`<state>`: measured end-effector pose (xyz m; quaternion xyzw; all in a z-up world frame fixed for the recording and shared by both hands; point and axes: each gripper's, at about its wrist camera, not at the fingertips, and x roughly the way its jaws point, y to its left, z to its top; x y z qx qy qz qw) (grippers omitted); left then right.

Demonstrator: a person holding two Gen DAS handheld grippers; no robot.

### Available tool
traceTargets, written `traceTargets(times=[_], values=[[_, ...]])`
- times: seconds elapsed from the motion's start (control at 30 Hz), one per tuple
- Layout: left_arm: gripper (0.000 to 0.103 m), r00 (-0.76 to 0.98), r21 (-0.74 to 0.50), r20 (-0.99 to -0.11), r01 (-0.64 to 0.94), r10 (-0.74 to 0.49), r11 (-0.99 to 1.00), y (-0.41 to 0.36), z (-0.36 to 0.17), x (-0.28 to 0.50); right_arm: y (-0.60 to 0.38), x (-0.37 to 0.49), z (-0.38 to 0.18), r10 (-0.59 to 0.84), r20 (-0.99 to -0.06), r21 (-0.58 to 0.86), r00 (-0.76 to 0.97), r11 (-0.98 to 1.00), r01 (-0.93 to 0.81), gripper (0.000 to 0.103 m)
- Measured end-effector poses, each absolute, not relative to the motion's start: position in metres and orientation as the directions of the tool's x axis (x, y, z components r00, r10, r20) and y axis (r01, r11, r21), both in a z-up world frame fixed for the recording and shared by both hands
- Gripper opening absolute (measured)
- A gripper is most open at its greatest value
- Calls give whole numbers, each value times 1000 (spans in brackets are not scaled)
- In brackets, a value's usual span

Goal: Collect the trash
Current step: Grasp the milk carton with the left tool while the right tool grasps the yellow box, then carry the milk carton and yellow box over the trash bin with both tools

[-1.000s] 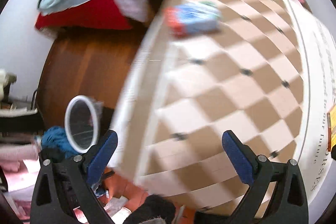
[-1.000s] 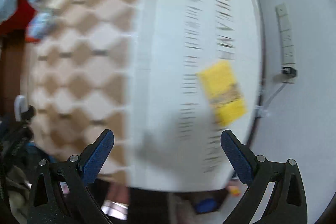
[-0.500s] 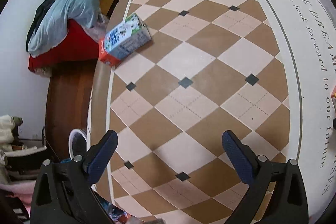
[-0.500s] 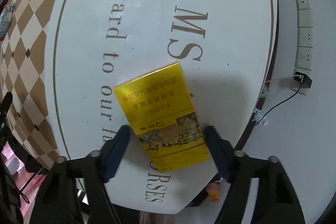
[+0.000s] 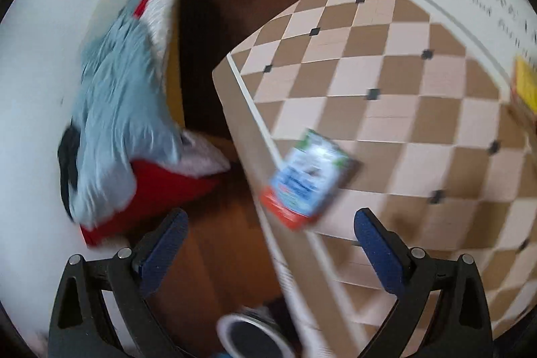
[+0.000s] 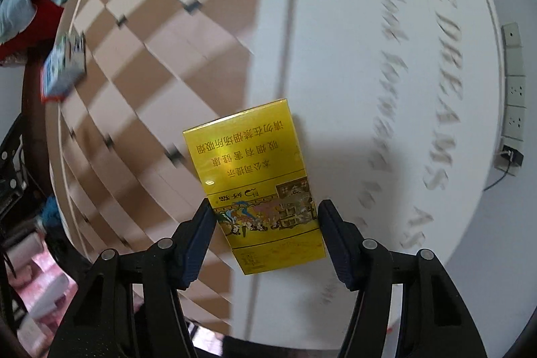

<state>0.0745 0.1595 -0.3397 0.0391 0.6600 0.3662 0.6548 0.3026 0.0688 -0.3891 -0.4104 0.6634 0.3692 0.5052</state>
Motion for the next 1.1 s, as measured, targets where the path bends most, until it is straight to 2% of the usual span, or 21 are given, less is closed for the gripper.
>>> traceTargets(times=[0.17, 0.3, 0.63, 0.87, 1.1], values=[[101, -119, 500, -865, -263, 487, 825, 195, -363, 83, 101, 303, -394, -195, -972, 48, -132, 385, -922, 64], [101, -121, 414, -909, -145, 399, 899, 196, -388, 93, 115, 296, -395, -235, -967, 10, -97, 347, -938, 64], [101, -120, 332, -938, -56, 324, 942, 201, -411, 103, 138, 252, -413, -302, -953, -51, -34, 272, -961, 65], [50, -128, 287, -952, -48, 279, 957, 200, -420, 100, 143, 241, -410, -304, -952, -59, -23, 255, -965, 65], [49, -90, 312, -948, -92, 304, 946, 192, -409, 97, 141, 238, -406, -262, -965, -56, -8, 236, -970, 62]])
